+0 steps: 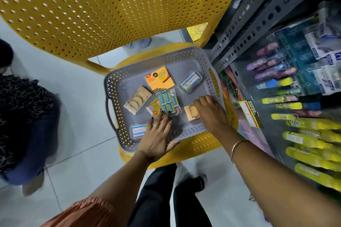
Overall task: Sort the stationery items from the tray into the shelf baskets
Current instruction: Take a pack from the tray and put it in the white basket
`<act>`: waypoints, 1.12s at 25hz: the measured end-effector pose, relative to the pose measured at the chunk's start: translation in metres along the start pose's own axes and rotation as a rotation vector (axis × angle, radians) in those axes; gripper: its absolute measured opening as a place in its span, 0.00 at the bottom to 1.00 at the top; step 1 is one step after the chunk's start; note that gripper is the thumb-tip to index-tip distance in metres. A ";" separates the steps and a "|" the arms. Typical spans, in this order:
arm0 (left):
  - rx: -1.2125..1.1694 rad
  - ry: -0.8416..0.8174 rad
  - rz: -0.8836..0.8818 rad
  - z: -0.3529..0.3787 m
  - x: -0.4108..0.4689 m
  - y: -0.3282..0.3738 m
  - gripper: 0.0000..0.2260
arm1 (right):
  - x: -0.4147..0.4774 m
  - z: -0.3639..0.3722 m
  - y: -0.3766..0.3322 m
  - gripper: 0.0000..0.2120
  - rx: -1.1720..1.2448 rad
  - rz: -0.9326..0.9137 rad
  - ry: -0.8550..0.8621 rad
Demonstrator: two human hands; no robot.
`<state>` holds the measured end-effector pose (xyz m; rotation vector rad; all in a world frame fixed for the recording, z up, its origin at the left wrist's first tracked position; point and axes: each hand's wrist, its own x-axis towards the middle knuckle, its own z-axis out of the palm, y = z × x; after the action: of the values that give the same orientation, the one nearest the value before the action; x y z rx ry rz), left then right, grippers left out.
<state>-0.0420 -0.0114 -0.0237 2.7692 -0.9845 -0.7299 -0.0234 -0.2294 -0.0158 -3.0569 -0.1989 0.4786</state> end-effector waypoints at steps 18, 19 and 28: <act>-0.035 0.088 -0.031 -0.049 -0.013 0.002 0.39 | -0.008 -0.110 0.009 0.23 0.239 0.062 0.099; -0.018 0.114 -0.022 -0.068 -0.011 0.002 0.39 | -0.011 -0.134 0.011 0.23 0.245 0.071 0.131; 0.095 0.524 0.298 -0.274 0.049 0.058 0.36 | -0.065 -0.368 0.030 0.23 0.252 0.154 0.598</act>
<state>0.0885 -0.1015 0.2121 2.5794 -1.2780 0.0855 0.0319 -0.2756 0.3521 -2.8147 0.1119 -0.3858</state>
